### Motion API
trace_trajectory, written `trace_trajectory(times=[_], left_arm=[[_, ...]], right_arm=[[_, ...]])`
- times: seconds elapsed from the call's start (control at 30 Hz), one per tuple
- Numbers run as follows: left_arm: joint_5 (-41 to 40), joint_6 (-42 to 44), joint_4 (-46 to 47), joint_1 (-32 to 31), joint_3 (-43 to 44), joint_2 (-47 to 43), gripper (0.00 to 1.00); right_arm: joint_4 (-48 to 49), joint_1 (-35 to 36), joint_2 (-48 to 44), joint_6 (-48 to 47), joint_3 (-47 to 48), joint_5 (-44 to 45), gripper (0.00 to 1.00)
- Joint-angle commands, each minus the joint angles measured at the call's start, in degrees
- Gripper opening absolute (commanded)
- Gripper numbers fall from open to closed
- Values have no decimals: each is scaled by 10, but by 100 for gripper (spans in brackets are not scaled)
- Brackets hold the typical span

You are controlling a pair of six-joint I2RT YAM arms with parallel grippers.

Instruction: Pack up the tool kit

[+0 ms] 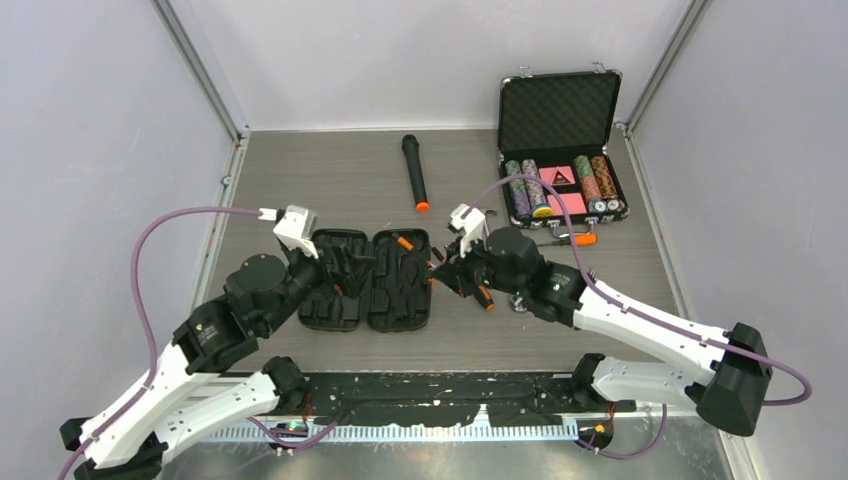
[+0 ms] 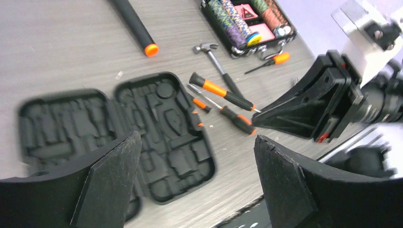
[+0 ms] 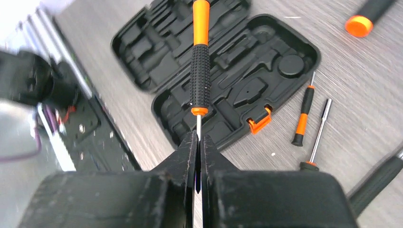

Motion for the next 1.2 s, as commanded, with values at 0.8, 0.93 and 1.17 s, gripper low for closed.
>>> trace_trajectory(times=[0.8,0.93,1.17], left_arm=[[-13,-385,282,-1,-115,117,63],[-5,-387,278,-1,-108,129,55],[5,-392,276,-1,-108,135,47]], right_arm=[[337,141,-5,237,-107,331,6],[334,143,-7,221,-103,324,6],[342,145,-7,208,-105,304,6]])
